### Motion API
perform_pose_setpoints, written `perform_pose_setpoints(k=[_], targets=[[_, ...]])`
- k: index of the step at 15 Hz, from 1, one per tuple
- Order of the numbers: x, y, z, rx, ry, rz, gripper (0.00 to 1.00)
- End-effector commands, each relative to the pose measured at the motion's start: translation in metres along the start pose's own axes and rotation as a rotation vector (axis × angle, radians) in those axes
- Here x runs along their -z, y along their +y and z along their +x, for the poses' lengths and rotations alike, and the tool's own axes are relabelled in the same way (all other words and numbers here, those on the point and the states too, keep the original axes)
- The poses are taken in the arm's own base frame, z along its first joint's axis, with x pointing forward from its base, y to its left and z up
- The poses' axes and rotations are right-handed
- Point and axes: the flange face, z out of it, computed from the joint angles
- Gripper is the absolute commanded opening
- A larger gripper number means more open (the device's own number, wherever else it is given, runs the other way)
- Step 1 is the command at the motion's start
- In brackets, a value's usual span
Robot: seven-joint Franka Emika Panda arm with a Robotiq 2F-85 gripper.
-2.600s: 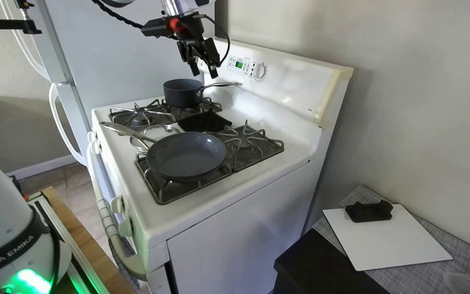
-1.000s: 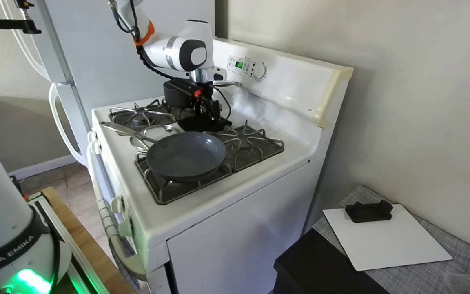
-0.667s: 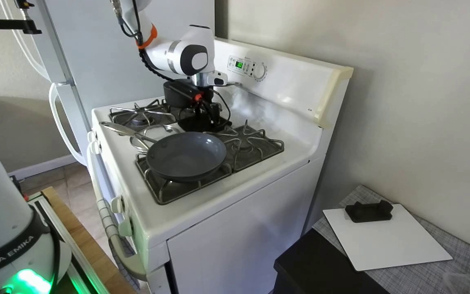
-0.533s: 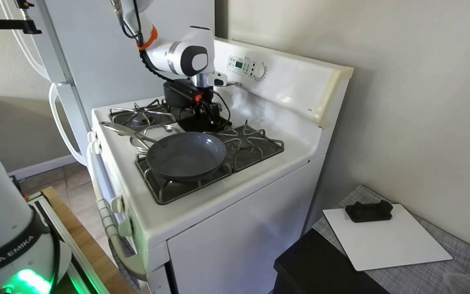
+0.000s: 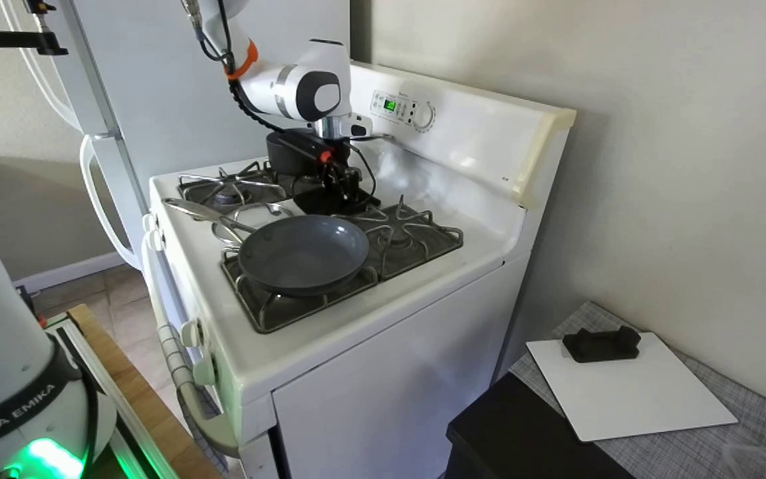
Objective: Put the black item on the lid and put the lid on the pot
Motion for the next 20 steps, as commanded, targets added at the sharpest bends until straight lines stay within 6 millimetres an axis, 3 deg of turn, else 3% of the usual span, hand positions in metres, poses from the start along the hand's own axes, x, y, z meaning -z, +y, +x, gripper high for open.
perform_pose_setpoints(k=[1, 4, 7, 8, 10, 13, 17, 18, 20], targets=[[-0.013, -0.002, 0.002, -0.003, -0.019, -0.022, 0.27], [-0.011, -0.005, 0.003, 0.001, -0.015, -0.023, 0.01], [-0.009, -0.004, 0.003, 0.006, -0.012, -0.032, 0.00], [-0.008, -0.003, 0.002, 0.008, -0.011, -0.034, 0.31], [-0.001, -0.001, 0.003, 0.011, 0.005, -0.038, 0.37], [0.009, 0.005, 0.004, 0.018, 0.025, -0.066, 0.63], [0.007, 0.015, 0.006, 0.031, 0.029, -0.135, 0.95], [0.005, 0.016, 0.006, 0.034, 0.025, -0.154, 1.00], [0.004, 0.016, 0.004, 0.039, 0.021, -0.186, 1.00]])
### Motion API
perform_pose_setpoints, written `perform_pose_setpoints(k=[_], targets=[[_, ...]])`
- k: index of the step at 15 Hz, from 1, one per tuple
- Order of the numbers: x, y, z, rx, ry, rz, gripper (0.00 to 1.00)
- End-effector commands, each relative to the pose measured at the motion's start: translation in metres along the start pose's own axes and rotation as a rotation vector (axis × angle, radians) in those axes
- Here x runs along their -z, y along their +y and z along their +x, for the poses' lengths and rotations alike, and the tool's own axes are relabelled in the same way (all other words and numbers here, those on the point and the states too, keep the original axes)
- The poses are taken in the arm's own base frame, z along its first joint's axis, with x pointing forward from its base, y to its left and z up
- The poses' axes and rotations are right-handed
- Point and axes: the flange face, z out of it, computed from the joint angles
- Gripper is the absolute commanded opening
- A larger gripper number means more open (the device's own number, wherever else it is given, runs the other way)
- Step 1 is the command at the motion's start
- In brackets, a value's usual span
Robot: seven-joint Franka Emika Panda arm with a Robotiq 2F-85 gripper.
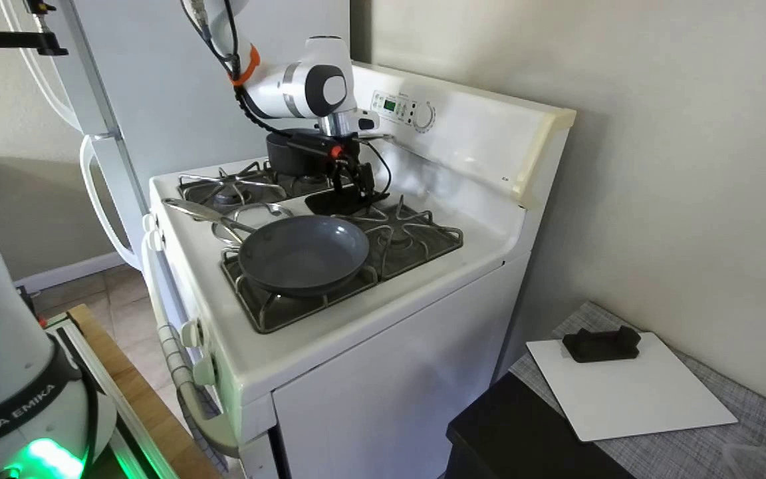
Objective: Put the black item on the lid and put the lid on the pot
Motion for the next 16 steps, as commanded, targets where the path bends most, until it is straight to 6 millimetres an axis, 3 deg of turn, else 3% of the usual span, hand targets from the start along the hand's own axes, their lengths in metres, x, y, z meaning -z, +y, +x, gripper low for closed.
perform_pose_setpoints(k=[1, 10, 11, 12, 16], targets=[[-0.002, -0.005, -0.005, 0.003, -0.020, -0.073, 1.00], [-0.024, -0.028, -0.010, 0.024, -0.076, -0.156, 1.00], [-0.028, -0.030, -0.010, 0.022, -0.082, -0.152, 0.91], [-0.031, -0.032, -0.010, 0.021, -0.084, -0.148, 0.74], [-0.038, -0.034, -0.008, 0.015, -0.092, -0.139, 0.41]])
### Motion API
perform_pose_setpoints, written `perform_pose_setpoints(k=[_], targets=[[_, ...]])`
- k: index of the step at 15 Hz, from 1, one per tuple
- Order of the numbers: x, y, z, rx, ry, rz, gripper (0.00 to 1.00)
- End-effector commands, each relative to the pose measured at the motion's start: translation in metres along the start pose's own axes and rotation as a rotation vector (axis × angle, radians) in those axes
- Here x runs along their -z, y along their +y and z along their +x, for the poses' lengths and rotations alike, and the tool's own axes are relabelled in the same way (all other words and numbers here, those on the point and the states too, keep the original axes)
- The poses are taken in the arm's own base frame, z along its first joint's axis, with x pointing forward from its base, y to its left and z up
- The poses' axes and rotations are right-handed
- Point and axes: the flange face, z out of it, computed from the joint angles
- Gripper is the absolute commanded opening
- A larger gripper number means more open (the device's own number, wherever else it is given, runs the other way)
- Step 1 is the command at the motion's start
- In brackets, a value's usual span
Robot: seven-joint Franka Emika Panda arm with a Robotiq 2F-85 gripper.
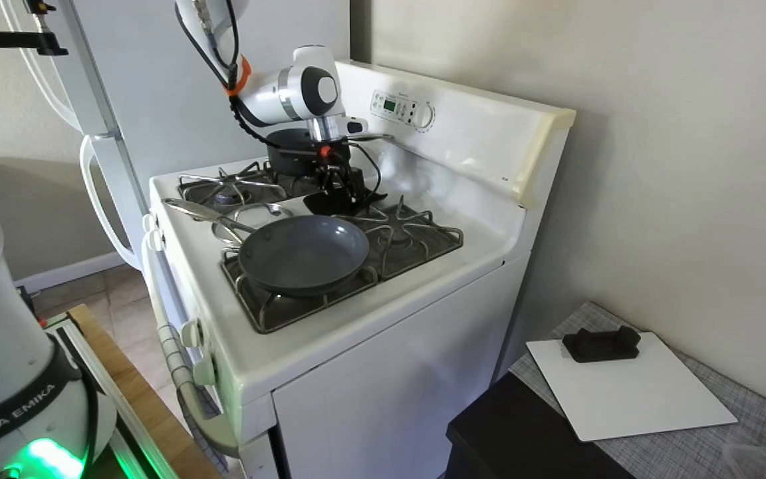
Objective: Put the black item on the lid and put the lid on the pot
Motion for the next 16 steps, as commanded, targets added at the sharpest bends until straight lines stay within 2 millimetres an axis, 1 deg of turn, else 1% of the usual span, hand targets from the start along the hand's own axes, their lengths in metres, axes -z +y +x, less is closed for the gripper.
perform_pose_setpoints(k=[1, 5, 8, 11, 14, 16], targets=[[-0.021, -0.008, 0.001, -0.012, -0.032, -0.011, 0.34], [-0.023, -0.008, 0.002, -0.013, -0.036, -0.005, 0.01], [-0.022, -0.008, 0.003, -0.013, -0.037, 0.000, 0.00], [-0.016, -0.007, 0.002, -0.013, -0.031, 0.005, 0.00], [-0.005, -0.003, 0.001, -0.010, -0.019, 0.013, 0.00], [0.006, 0.001, 0.000, -0.009, -0.011, 0.022, 0.00]])
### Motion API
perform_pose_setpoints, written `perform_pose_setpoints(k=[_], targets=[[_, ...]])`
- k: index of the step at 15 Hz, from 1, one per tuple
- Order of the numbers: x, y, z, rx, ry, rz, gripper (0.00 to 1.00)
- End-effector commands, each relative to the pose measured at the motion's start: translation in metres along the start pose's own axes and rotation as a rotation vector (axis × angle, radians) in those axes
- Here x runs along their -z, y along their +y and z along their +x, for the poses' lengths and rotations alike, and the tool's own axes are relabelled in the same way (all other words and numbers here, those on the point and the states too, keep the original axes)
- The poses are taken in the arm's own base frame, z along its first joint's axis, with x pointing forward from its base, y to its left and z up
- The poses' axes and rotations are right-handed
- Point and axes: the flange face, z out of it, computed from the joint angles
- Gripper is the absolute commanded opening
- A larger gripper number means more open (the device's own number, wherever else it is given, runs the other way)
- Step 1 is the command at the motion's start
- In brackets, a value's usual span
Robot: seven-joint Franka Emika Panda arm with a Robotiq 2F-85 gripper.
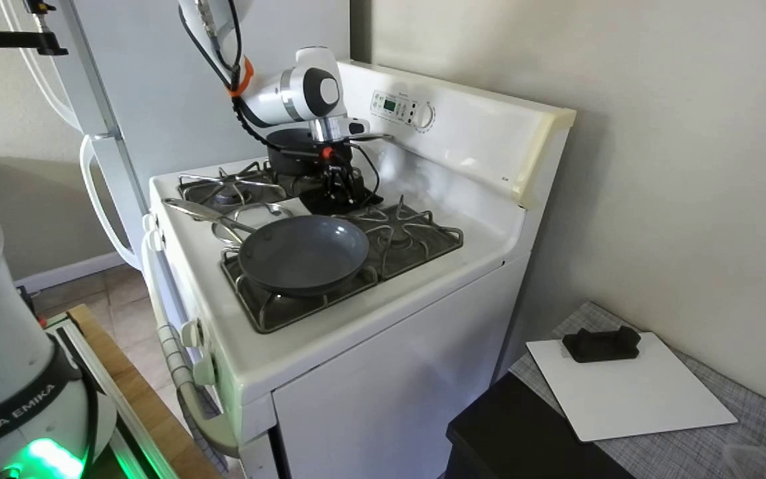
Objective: Put the black item on the lid and put the lid on the pot
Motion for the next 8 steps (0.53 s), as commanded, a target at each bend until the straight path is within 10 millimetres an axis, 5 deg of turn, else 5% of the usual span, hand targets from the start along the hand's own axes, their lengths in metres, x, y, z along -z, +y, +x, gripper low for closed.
perform_pose_setpoints(k=[1, 8], targets=[[0.013, 0.003, -0.005, -0.001, -0.006, 0.027, 0.00], [0.045, 0.018, -0.003, 0.000, 0.035, 0.051, 0.00]])
